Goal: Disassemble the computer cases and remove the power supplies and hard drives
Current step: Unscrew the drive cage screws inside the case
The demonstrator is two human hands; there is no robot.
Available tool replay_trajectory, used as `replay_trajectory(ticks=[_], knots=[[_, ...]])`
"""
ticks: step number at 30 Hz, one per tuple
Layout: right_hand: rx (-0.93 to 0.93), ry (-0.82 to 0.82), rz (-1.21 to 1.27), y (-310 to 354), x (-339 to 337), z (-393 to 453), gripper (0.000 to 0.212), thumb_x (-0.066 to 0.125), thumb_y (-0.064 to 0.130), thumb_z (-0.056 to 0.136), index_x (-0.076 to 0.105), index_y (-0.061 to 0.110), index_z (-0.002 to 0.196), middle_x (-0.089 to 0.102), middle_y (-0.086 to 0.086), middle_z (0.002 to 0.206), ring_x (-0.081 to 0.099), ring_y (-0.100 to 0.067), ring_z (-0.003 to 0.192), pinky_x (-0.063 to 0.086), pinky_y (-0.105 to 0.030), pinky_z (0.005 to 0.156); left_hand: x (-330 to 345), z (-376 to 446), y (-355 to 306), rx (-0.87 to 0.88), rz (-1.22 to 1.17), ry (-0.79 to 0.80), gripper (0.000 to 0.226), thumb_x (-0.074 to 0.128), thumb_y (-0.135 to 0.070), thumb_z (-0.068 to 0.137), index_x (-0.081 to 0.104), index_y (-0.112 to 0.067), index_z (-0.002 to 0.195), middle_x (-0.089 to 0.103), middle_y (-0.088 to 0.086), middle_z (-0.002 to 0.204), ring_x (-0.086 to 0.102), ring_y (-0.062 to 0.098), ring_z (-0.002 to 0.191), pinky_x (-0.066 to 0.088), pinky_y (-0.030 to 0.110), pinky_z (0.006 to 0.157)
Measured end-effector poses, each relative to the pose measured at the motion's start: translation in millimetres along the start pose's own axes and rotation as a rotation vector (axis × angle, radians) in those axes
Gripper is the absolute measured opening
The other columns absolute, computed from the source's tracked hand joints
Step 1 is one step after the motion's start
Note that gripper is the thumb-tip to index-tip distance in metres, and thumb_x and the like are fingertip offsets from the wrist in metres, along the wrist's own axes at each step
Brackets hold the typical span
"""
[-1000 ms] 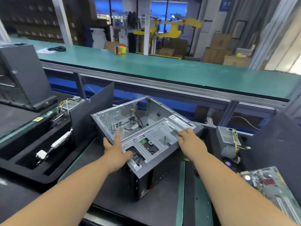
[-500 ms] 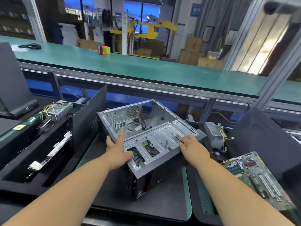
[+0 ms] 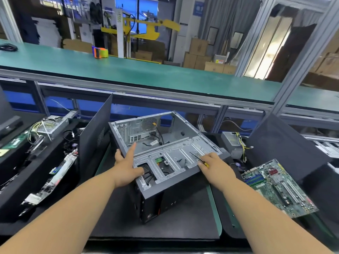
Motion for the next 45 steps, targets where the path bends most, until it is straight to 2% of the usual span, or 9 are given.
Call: replay_trajectory(ticks=[9,11,14,17,20,23,26,31,45], knots=[[-0.084,0.038,-0.071,17.5,-2.8,2.6,0.037,0.051,0.051,0.095,0.063,0.027,0.121,0.048,0.005,0.110,0.058,-0.020,0.105,0.045,-0.032,0.077,-25.4,0.4,2.8,-0.001,-0.056,-0.018,0.100,0.068,-0.018,0.089,-0.002,-0.049,0.153,-0.024,0.005,0.161,-0.002,0.019,0.152,0.016,0.032,0.115],[-0.085,0.068,-0.009,11.3,-7.6,11.7,0.034,0.054,0.046,0.095,0.064,0.027,0.122,0.052,0.005,0.111,0.057,-0.021,0.110,0.043,-0.031,0.080,-28.7,-6.5,3.1,-0.018,-0.058,-0.096,0.098,0.070,-0.022,0.089,0.000,-0.043,0.155,-0.017,0.004,0.164,-0.002,0.018,0.152,0.013,0.032,0.117],[-0.073,0.037,0.095,-4.0,-22.9,26.1,0.020,0.058,0.035,0.094,0.069,0.024,0.105,0.060,0.002,0.111,0.058,-0.024,0.110,0.044,-0.031,0.083,-33.5,-23.1,1.5,-0.078,-0.065,-0.291,0.095,0.072,-0.028,0.087,0.008,-0.037,0.157,-0.004,0.004,0.165,0.000,0.021,0.151,0.010,0.039,0.120],[-0.028,-0.024,0.074,-25.1,-35.9,40.4,0.019,0.056,0.027,0.092,0.068,0.019,0.105,0.055,-0.004,0.118,0.059,-0.028,0.106,0.048,-0.037,0.086,-24.4,-40.6,-3.8,-0.198,-0.041,-0.429,0.091,0.068,-0.029,0.086,0.011,-0.036,0.157,-0.001,0.005,0.164,0.001,0.025,0.149,0.014,0.043,0.119],[0.060,-0.036,0.025,-44.9,-40.6,54.9,0.021,0.055,0.026,0.092,0.064,0.025,0.110,0.052,-0.008,0.125,0.059,-0.032,0.098,0.044,-0.036,0.075,-14.1,-50.1,-12.8,-0.318,0.051,-0.472,0.088,0.059,-0.036,0.087,0.004,-0.032,0.157,-0.002,0.006,0.163,0.002,0.029,0.148,0.021,0.046,0.116],[0.083,0.013,-0.006,-48.6,-35.1,68.2,0.032,0.058,0.034,0.090,0.060,0.018,0.118,0.061,-0.007,0.119,0.061,-0.031,0.101,0.041,-0.034,0.071,-6.6,-54.1,-22.0,-0.393,0.200,-0.478,0.086,0.050,-0.041,0.090,-0.005,-0.028,0.156,0.004,0.009,0.162,0.014,0.034,0.145,0.030,0.046,0.110],[0.062,0.029,-0.085,-46.8,-29.2,72.3,0.042,0.055,0.047,0.092,0.055,0.015,0.120,0.063,-0.006,0.115,0.061,-0.030,0.104,0.043,-0.035,0.073,-1.2,-58.2,-27.5,-0.424,0.275,-0.522,0.081,0.044,-0.042,0.093,-0.004,-0.024,0.156,0.026,0.012,0.152,0.038,0.034,0.130,0.041,0.043,0.094],[-0.035,-0.029,-0.145,-45.0,-28.3,70.1,0.025,0.046,0.036,0.100,0.049,0.014,0.112,0.061,-0.007,0.110,0.061,-0.032,0.101,0.042,-0.036,0.069,-3.9,-58.8,-30.9,-0.400,0.289,-0.577,0.081,0.043,-0.044,0.092,-0.003,-0.025,0.157,0.033,0.013,0.147,0.046,0.033,0.124,0.043,0.039,0.084],[-0.020,-0.029,-0.147,-38.0,-25.1,52.3,0.017,0.044,0.026,0.100,0.050,0.013,0.109,0.061,-0.008,0.105,0.061,-0.032,0.100,0.047,-0.035,0.070,-25.5,-43.4,-21.3,-0.272,0.261,-0.562,0.092,0.051,-0.044,0.085,-0.006,-0.031,0.156,0.040,0.009,0.142,0.051,0.028,0.118,0.049,0.041,0.089]])
Point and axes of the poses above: each hand's wrist, its own z-axis towards the middle knuckle, its own x-axis out of the palm, y = z × x, the point moved 10 cm from there along z, towards the middle knuckle
